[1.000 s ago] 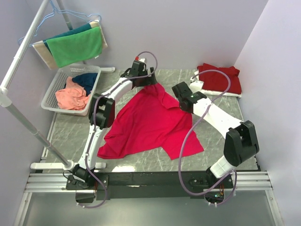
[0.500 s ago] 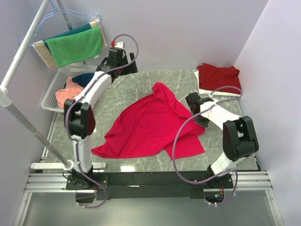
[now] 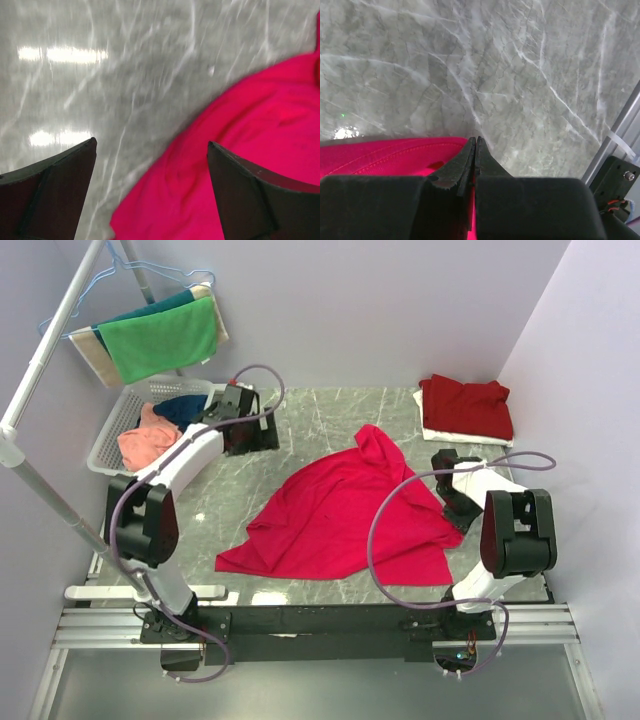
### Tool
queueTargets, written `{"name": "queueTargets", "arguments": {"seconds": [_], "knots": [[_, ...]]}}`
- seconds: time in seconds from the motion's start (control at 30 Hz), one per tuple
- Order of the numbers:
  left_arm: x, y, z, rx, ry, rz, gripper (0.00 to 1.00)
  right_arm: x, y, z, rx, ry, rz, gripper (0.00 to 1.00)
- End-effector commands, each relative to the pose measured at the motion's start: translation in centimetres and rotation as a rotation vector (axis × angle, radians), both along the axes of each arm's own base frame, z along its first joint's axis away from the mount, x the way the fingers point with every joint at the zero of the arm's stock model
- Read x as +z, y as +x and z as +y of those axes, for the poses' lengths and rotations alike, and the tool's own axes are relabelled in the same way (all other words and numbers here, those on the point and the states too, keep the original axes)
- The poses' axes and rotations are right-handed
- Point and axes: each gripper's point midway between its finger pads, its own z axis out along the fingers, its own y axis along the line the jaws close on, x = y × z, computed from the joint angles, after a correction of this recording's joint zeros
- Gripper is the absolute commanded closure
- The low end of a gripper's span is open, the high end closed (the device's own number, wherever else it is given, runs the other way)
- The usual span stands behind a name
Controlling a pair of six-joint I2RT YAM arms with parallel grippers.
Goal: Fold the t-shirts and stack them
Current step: Flatten the tshirt out
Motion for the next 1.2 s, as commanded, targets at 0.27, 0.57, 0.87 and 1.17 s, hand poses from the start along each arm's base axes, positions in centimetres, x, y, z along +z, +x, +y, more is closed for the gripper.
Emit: {"name": "queueTargets", "arguments": {"seconds": [0.27,0.57,0.87,1.17], "knots": [[-1.0,-11.8,-5.5,-0.16,0.016,0.129,0.31,1.6,3.8,1.0,0.041,0.067,-0.137,0.23],[-4.8,-15.8,-4.6,-0.113,0.058,0.254,0.55,5.0,6.6,1.8,0.095,0.063,-0.237,0.23],[-7.4,-16.5,-6.3,-0.147,0.003,0.316,0.5,5.5,7.0,2.7,0.13,0.092,-0.252,0.24],[-8.8,-14.7,-7.6,-0.133,-0.001,0.317,0.51,6.9,7.4,2.8,0.157,0.091,-0.272,0.25]]}}
